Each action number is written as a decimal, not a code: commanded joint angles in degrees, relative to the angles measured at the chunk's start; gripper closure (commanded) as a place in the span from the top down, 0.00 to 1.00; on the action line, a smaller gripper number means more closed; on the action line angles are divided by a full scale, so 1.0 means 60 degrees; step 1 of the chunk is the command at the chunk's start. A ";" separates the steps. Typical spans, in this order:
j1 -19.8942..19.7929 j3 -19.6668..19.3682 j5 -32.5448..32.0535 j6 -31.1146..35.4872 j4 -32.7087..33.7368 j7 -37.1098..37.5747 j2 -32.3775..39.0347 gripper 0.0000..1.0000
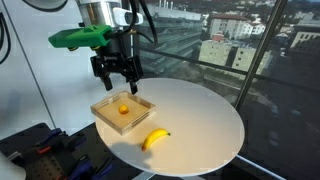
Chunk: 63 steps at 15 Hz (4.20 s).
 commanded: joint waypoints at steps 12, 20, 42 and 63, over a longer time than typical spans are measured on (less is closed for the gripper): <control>-0.0056 0.0061 0.0049 -0.0013 0.0011 -0.0033 0.0008 1.00; 0.0427 -0.0054 0.0880 -0.0240 0.0232 -0.0295 0.0094 1.00; 0.0766 -0.0395 0.2939 -0.0756 0.2338 -0.0911 0.2418 1.00; 0.0313 -0.0213 0.3529 0.0707 0.3423 -0.1565 0.5133 1.00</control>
